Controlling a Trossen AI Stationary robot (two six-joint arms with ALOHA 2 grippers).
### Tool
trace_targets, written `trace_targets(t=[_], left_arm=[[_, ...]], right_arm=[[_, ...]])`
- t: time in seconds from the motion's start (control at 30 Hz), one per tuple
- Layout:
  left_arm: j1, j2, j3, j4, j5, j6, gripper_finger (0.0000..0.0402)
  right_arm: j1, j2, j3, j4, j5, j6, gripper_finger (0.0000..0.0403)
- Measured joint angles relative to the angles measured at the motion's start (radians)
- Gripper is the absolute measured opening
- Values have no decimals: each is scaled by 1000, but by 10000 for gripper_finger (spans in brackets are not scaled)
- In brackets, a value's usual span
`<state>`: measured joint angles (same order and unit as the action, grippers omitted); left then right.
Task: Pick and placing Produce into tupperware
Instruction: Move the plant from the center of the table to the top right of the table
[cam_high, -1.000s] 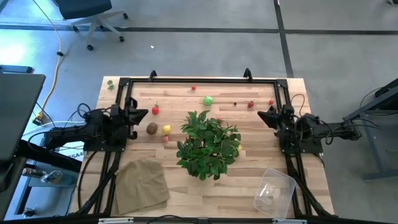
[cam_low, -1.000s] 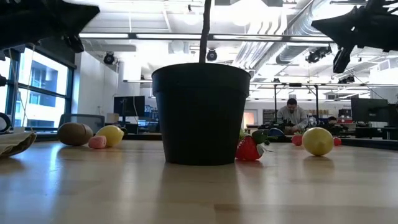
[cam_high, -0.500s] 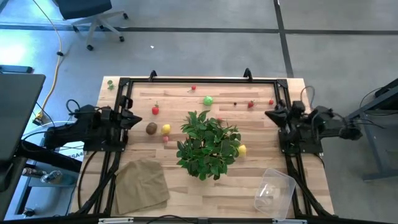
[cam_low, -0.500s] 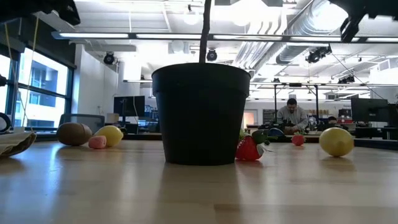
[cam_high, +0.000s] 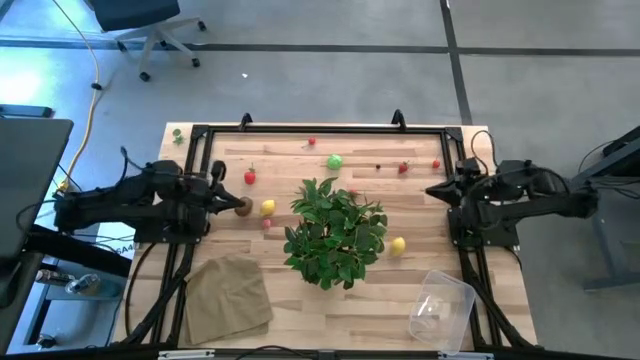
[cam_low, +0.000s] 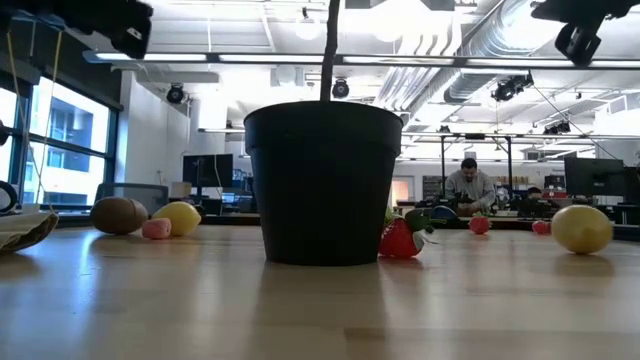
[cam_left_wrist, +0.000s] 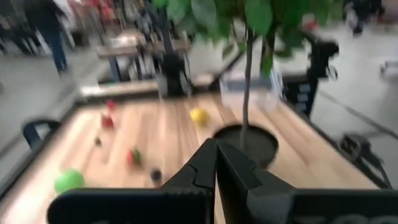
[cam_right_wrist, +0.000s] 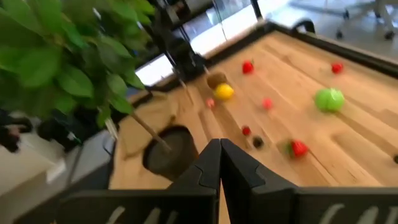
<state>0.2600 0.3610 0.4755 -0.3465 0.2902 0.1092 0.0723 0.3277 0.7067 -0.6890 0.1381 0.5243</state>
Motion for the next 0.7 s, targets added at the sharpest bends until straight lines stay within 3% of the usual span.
trace_targets(t=[0.13,0.27,0.37,0.57,0.7], left_arm=[[-57,127,49,-107,6,-10,2],[-210,225,51,-99,-61,-71,1],[-360,280,51,-89,-203,-146,0],[-681,405,51,77,-602,-211,0],[-819,541,52,182,-735,-231,0]], right_arm=[[0,37,12,-28,4,12,0],[0,49,12,-55,7,30,0],[0,49,12,-76,11,37,0],[0,49,12,-84,12,36,0],[0,52,12,-93,12,36,0]])
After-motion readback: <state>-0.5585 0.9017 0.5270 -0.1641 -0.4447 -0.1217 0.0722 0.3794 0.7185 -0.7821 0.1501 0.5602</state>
